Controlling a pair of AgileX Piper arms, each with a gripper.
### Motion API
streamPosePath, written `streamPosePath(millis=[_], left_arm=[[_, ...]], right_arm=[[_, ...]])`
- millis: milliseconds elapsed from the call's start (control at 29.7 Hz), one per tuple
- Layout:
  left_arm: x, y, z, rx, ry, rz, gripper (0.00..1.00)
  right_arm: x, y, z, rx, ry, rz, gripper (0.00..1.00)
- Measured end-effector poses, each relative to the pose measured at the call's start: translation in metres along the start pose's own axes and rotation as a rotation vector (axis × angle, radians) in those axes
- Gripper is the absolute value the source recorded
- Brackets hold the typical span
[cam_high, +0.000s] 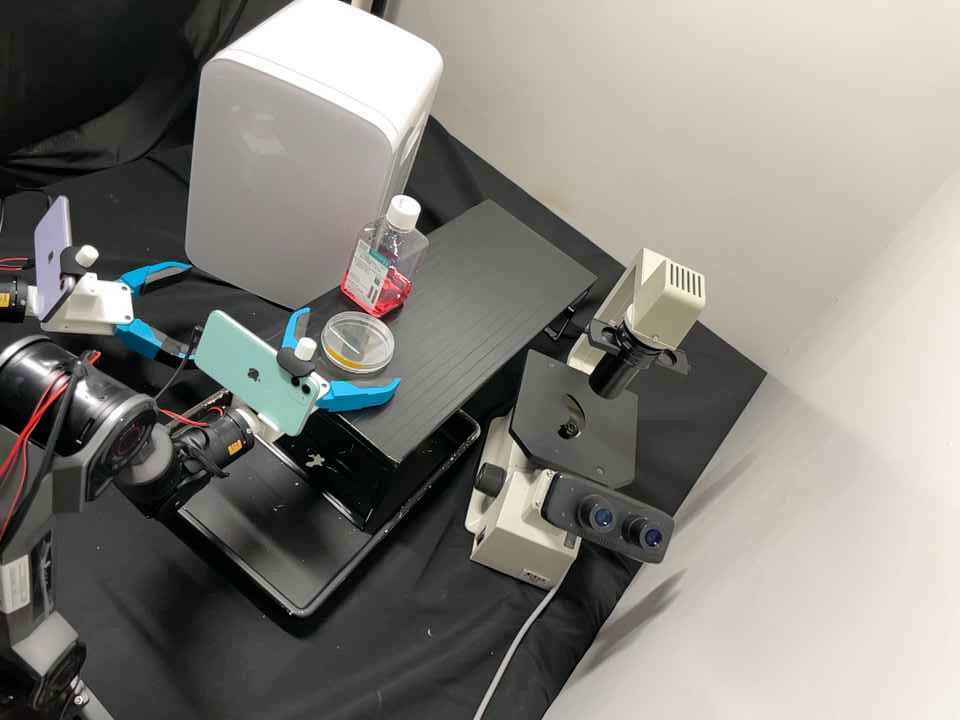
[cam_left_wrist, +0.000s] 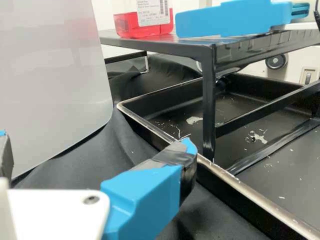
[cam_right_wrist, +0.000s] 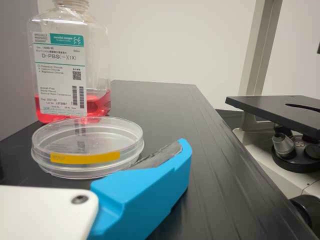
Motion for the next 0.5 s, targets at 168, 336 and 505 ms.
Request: streamPosePath(millis=[168,336,505], left_arm=[[0.0,0.0,0.0,0.0,0.0,0.0,1.0],[-0.011,0.0122,-0.004,-0.034,0.05,0.042,1.0],[-0.035,0.0397,-0.014,-0.206,0.139,0.16,1.0]], right_arm=[[0.0,0.0,0.0,0.0,0.0,0.0,1.0],[0.0,0.0,0.0,0.0,0.0,0.0,1.0],[0.0,0.0,0.0,0.0,0.0,0.0,1.0]])
